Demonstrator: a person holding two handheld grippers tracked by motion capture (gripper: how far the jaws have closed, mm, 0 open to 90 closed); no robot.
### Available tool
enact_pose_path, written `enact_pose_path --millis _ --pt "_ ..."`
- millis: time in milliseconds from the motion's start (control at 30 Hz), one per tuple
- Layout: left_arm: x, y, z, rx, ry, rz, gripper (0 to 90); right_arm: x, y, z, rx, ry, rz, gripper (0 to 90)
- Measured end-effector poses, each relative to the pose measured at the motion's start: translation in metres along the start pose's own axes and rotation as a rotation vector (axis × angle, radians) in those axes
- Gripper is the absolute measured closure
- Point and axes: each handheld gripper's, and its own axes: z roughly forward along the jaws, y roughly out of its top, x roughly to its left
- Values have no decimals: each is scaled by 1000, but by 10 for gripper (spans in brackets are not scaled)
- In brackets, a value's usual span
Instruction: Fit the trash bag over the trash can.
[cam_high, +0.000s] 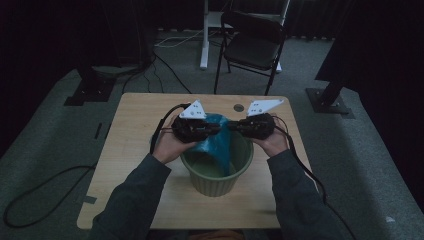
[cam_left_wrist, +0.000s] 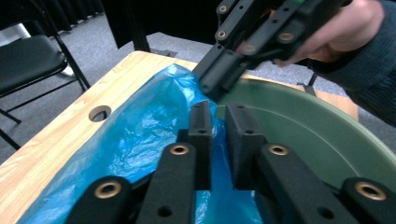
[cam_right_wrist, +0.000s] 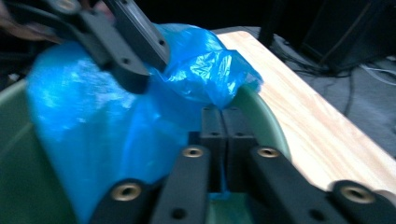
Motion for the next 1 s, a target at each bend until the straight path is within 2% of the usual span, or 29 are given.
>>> enact_pose_path --millis 67,200,233,300,333,367,400,433,533,600,633,667,700,733,833,900,1000 --pt "-1 -1 -7 -11 13 -5 720 0 -1 -2 0 -7 -5 900" --pt "6 -7 -31 -47 50 -36 686 -2 -2 -9 -9 -24 -10 900" --pt "6 -7 -31 -47 50 -36 681 -2 -2 -9 -9 -24 -10 900" --pt "14 -13 -43 -47 85 -62 670 -4 -3 -15 -22 -32 -7 900" --pt "23 -21 -53 -42 110 -94 660 -5 -3 -16 -24 -35 -5 900" --pt "23 -21 -53 -42 110 -94 648 -5 -3 -16 -24 -37 -5 900" --pt "27 -26 -57 -35 124 -112 630 -5 -4 -17 -26 -39 -7 900" --pt "35 -36 -61 -21 141 -151 614 -6 -4 -17 -27 -39 -8 900" --pt "47 -54 -59 15 135 -212 544 -5 -5 -17 -30 -39 -8 894" --pt "53 -64 -55 17 116 -245 511 -5 -6 -17 -29 -39 -12 884" --pt "53 -64 -55 17 116 -245 489 -5 -6 -17 -29 -39 -12 884" --pt "56 -70 -52 9 88 -277 489 -5 -7 -16 -26 -40 -13 881" --pt "57 -73 -49 -4 68 -292 472 -5 -7 -15 -24 -37 -10 876" --pt "56 -73 -47 -5 52 -298 463 -5 -8 -15 -21 -37 -12 876" --pt "51 -71 -42 12 22 -281 474 -4 -7 -14 -18 -34 -13 871" --pt "46 -67 -38 29 21 -260 503 -4 -8 -14 -17 -31 -13 869" --pt "39 -62 -35 69 108 -212 609 -3 -8 -13 -6 -37 -21 869"
